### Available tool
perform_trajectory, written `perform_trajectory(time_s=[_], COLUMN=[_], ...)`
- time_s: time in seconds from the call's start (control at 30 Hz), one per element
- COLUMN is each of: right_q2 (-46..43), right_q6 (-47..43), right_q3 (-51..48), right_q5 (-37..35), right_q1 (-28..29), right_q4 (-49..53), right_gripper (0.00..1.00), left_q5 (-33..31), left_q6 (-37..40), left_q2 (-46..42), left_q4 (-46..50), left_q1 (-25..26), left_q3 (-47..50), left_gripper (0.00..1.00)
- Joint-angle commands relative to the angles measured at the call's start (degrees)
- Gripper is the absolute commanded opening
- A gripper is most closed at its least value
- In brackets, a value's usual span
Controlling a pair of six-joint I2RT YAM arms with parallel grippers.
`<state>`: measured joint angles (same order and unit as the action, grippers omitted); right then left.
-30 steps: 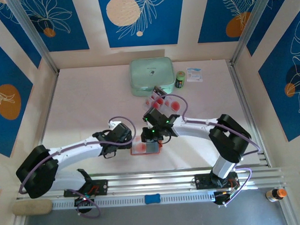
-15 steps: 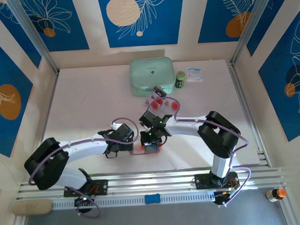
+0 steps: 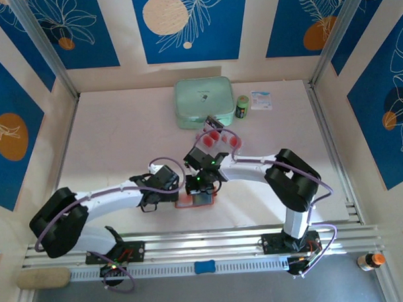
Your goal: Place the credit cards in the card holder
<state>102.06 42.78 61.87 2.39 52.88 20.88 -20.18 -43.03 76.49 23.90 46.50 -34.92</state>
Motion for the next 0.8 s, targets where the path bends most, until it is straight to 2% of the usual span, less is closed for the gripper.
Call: perform_trajectory(time_s=[0.0, 0.2, 0.77], right_q2=[-4.4, -3.9, -0.2], right_q6=[-0.4, 0.7, 0.4], right_q3=[-0.9, -2.7, -2.2], right_q5=[-0.8, -2.1, -2.0], right_q1=[-0.4, -0.4, -0.4], right_q4=[2.8, 3.0, 1.5], right_gripper=[0.0, 0.0, 0.0], left_q5=[-2.5, -3.0, 0.1], left_q6=[-0.2, 0.0, 1.4], left_q2=[-4.2, -5.1, 3.6], left_q4=[2.7, 3.9, 1.0], left_q1=[-0.4, -0.7, -1.0], left_q3=[0.2, 0.3, 0.0], left_gripper=[1.0, 1.0, 1.0])
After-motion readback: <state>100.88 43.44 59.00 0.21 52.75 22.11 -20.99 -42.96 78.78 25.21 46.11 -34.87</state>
